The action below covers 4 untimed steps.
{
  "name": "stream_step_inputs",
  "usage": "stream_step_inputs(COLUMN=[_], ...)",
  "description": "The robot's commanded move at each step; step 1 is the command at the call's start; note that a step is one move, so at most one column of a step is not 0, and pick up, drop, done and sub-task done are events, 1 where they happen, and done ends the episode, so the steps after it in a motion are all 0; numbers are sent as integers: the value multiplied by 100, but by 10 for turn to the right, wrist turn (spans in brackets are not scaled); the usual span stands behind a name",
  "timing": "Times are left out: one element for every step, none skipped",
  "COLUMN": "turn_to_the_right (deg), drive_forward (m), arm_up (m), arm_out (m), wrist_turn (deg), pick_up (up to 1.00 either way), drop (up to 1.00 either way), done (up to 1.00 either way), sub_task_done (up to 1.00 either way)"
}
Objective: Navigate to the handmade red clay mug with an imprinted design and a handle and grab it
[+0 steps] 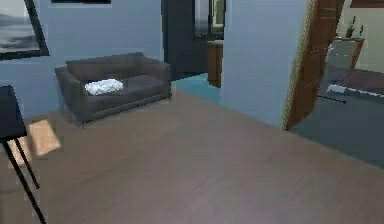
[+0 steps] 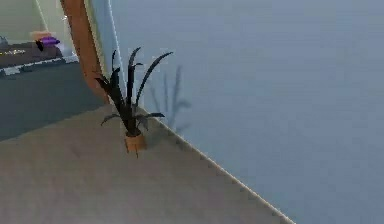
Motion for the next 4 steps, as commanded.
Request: stream_step_inputs(turn_to_the_right=[0,0,0,30], drive_forward=[100,100,100,0], arm_up=[0,0,0,0], arm_out=[0,0,0,0], wrist_turn=[0,0,0,0], pick_up=[0,0,0,0], drop=[0,0,0,0], done=[0,0,0,0], sub_task_done=[0,0,0,0])
